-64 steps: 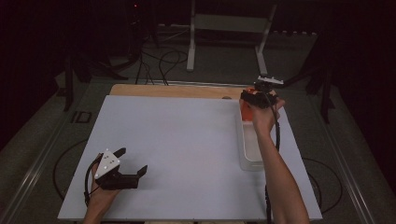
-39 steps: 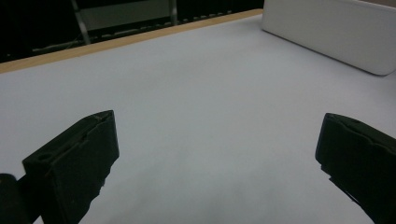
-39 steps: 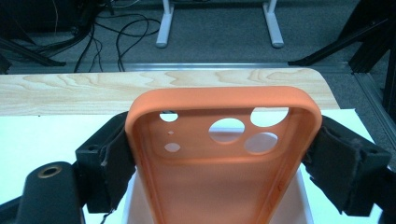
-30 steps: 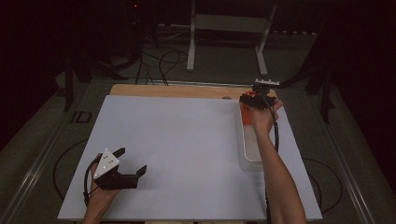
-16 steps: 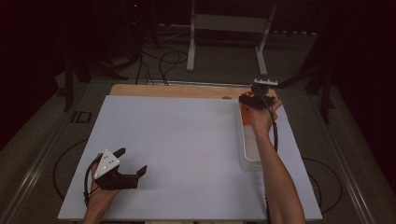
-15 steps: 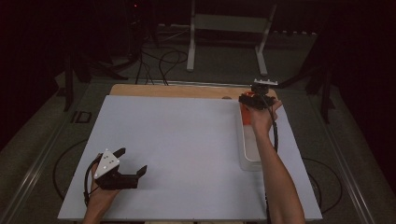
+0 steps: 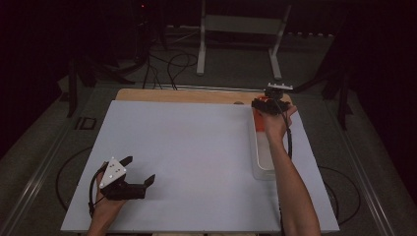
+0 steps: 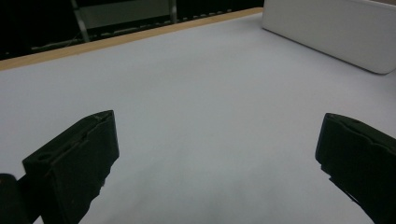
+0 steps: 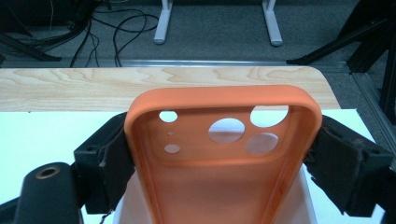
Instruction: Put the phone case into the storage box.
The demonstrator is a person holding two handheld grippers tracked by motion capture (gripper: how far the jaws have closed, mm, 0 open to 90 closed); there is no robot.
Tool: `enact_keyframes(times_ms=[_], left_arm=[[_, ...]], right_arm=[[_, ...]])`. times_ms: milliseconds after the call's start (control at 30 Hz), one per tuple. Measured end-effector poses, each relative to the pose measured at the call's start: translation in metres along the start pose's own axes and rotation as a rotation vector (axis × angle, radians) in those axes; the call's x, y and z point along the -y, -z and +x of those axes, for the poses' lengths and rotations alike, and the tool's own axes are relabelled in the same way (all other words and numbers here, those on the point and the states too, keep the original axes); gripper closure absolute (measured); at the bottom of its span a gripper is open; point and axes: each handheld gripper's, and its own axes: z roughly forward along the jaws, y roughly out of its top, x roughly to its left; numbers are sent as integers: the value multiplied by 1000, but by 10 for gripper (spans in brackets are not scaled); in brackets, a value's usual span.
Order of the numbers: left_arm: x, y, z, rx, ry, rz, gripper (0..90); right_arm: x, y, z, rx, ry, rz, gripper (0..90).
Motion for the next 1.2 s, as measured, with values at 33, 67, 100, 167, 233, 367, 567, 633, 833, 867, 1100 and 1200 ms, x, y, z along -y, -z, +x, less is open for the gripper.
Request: enact_keyframes(times_ms=[33, 67, 100, 167, 233, 367, 567, 633, 833, 867, 1100, 1200], left_arm=[[0, 0, 0, 0, 1, 0, 3], [0, 0, 0, 1, 1, 1, 3], [0, -1, 0, 0, 1, 1, 3], [0, -1, 0, 1, 3, 1, 3], [0, -1, 0, -1, 4, 0, 3], [1, 0, 0, 0, 5, -1, 3], [1, 0, 0, 0, 4, 1, 2], [1, 0, 1, 1, 5, 0, 3], [1, 0, 1, 1, 5, 2, 3], [1, 0, 1, 1, 4, 2, 3], [1, 0, 0, 0, 5, -1, 3], [1, 0, 0, 1, 4, 0, 3]], right_arm=[[0, 0, 0, -1, 2, 0, 149], [0, 0, 0, -1, 2, 0, 149], [0, 0, 0, -1, 2, 1, 149], [0, 0, 1, -3, 8, 2, 148], [0, -1, 1, -2, 12, 3, 147], [0, -1, 1, -1, 3, 2, 145], [1, -4, 0, -4, -13, 14, 91], [2, -4, -1, -8, -23, 16, 83], [1, -3, -1, -21, -22, 5, 78], [1, -3, -1, -21, -22, 2, 78], [0, 1, -2, -39, -16, -8, 78], [0, 1, -2, -48, -12, -2, 79]])
